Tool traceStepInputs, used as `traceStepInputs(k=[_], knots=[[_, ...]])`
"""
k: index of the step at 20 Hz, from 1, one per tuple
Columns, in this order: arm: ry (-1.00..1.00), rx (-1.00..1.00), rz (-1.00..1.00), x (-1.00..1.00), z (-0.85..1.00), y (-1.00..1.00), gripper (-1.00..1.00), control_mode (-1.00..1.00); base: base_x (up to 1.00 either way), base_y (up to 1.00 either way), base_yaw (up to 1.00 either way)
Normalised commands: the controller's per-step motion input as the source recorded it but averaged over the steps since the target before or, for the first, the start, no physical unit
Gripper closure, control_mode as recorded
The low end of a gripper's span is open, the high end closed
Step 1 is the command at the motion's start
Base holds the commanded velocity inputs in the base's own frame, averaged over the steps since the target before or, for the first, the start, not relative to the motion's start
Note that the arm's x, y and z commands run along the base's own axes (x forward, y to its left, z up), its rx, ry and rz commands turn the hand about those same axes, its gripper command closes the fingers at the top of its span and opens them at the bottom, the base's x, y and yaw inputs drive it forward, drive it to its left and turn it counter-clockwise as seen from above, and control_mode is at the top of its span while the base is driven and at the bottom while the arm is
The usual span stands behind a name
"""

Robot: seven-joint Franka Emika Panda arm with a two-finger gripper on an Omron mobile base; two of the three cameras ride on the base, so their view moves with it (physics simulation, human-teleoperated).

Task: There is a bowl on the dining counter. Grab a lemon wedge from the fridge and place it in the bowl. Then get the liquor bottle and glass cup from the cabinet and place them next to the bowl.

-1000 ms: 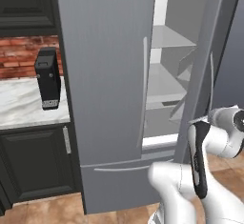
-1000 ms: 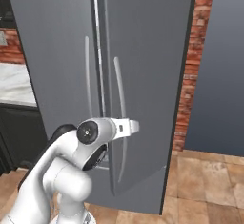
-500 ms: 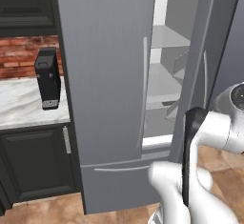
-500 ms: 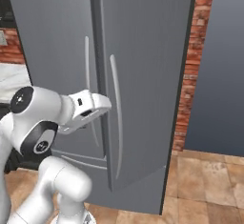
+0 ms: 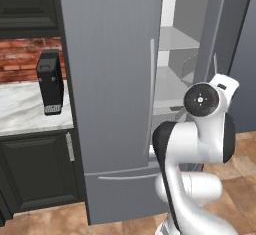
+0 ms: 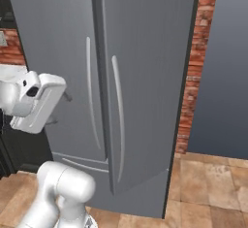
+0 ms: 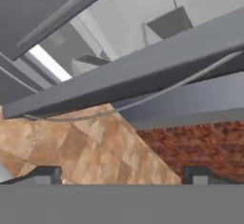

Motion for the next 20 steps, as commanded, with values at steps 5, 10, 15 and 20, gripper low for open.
traceStepInputs(k=[5,10,15,20], knots=[[0.26,-0.3,0.0,0.96,-0.03,0.43,-1.0,-1.0,0.0,0.0,0.0],[0.34,-0.34,-0.02,1.0,-0.25,0.05,-1.0,-1.0,0.0,0.0,0.0],[0.42,-0.39,-0.01,0.86,-0.66,0.12,-1.0,-1.0,0.0,0.0,0.0],[0.39,-0.18,-0.07,0.58,-0.34,-0.49,-1.0,-1.0,0.0,0.0,0.0]])
